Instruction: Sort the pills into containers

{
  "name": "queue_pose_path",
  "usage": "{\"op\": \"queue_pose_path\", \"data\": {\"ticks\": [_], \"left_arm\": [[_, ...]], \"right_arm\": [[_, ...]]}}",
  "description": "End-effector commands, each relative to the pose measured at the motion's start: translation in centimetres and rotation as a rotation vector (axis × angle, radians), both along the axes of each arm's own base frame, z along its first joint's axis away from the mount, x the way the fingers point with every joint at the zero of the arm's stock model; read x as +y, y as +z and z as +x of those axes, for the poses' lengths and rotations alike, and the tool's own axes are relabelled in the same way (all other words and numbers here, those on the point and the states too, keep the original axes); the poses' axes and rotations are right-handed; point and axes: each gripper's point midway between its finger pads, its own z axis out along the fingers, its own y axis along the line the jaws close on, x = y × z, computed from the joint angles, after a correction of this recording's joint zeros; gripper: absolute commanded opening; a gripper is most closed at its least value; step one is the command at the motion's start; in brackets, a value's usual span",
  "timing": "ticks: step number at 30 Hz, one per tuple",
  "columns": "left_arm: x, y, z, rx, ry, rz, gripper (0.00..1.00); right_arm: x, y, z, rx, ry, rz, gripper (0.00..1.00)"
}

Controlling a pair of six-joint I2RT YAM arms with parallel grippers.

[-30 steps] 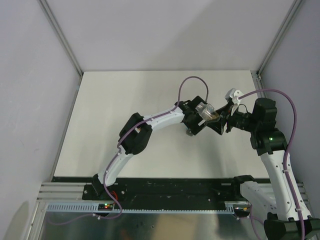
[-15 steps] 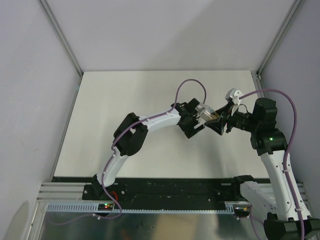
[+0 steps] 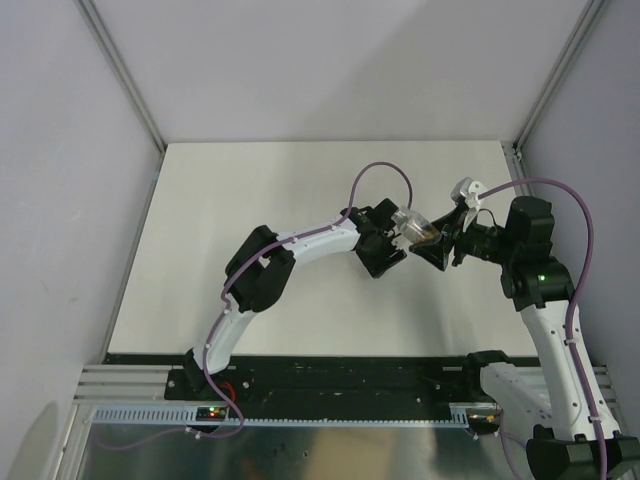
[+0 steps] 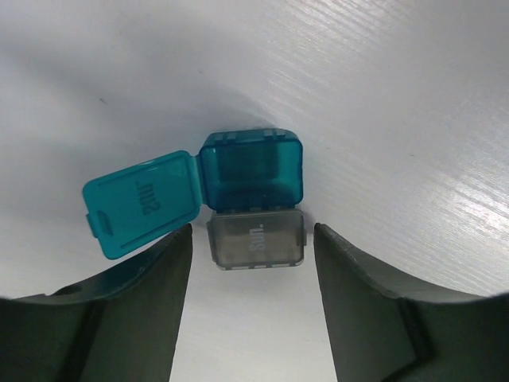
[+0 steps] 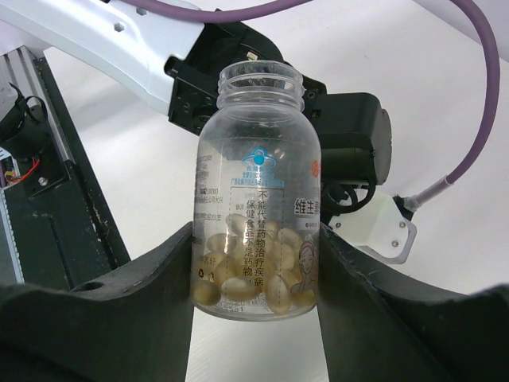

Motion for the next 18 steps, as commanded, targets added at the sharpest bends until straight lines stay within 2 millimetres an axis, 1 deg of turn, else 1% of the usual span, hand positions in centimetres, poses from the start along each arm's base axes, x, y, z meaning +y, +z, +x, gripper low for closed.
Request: {"op": "queue_pose_path", "data": {"ticks": [1, 5, 8, 11, 18], "left_arm": [[-1.2, 3.6, -0.2, -0.011, -0.025, -0.091, 0.65], [-1.5, 3.5, 0.0, -0.008, -0.010, -0.096, 0.58], [-1.4, 3.3, 0.1, -0.013, 0.005, -0.088, 0.52], [-0.9, 3.2, 0.2, -0.017, 0.020, -0.082, 0.45], [0.5, 3.3, 0.4, -0.028, 0.060, -0.071, 0.32]], "right_arm": [[0.1, 0.7, -0.1, -0.037, 0.015, 0.008, 0.00], [0.0, 0.7, -0.1, -0.036, 0.015, 0.008, 0.00], [0.0, 0.6, -0.1, -0.034, 0.013, 0.009, 0.00], [0.0, 0.6, 0.0, -0.033, 0.012, 0.009, 0.00], [-0.1, 0.5, 0.1, -0.029, 0.011, 0.011, 0.00]]}}
